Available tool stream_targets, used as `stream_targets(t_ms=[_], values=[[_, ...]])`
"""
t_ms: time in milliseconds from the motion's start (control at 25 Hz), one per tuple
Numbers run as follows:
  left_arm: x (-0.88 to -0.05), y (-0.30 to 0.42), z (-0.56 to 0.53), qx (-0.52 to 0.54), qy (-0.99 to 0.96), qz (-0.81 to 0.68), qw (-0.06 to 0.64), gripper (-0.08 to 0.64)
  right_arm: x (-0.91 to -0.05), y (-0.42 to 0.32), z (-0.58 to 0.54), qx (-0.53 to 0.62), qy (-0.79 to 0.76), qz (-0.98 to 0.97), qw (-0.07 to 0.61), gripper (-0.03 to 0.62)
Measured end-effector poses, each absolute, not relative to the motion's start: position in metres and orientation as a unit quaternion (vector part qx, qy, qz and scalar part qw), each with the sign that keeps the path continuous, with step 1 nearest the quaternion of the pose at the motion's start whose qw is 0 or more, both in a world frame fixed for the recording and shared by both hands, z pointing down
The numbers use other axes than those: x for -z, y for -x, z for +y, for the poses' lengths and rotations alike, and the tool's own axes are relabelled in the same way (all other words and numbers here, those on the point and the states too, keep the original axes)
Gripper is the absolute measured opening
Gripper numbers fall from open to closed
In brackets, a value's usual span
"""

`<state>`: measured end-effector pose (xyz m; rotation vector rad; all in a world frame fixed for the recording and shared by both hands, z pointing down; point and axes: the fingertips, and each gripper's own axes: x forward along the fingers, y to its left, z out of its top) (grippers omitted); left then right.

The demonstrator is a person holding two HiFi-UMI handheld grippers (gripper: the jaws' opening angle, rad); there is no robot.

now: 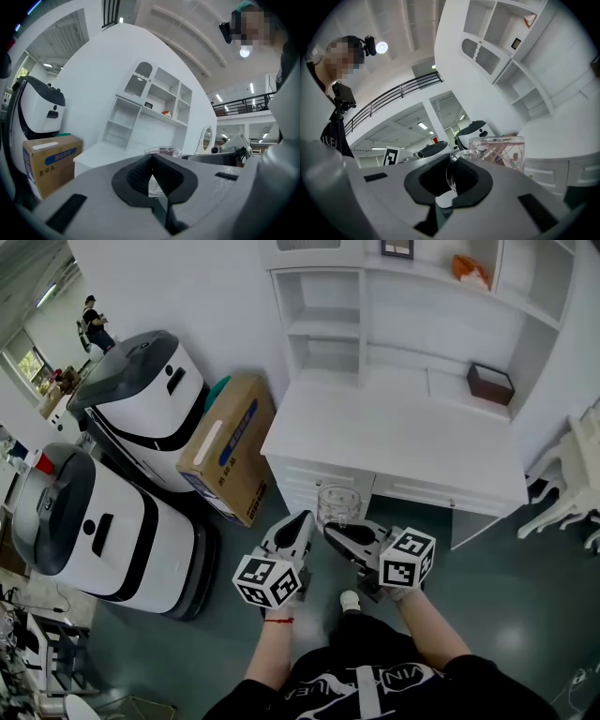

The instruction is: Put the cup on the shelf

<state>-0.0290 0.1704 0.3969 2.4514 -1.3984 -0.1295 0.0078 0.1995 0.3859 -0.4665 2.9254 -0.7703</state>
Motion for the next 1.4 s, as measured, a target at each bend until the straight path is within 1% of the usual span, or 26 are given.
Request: stream_targets(t_ms=[800, 1400], values=[[-0.401, 0.034, 0.021, 0.045, -0.842, -0.514, 0.157, 0.006, -0.394, 0.003, 0.056, 0.255, 0.113, 0.96, 0.027, 0.014], [-0.413, 0.053, -0.034, 0.042, -0.839, -0.517, 0.166, 0.006, -0.403, 0.022, -0.002, 0.262, 0.113, 0.958, 0.027, 0.014]])
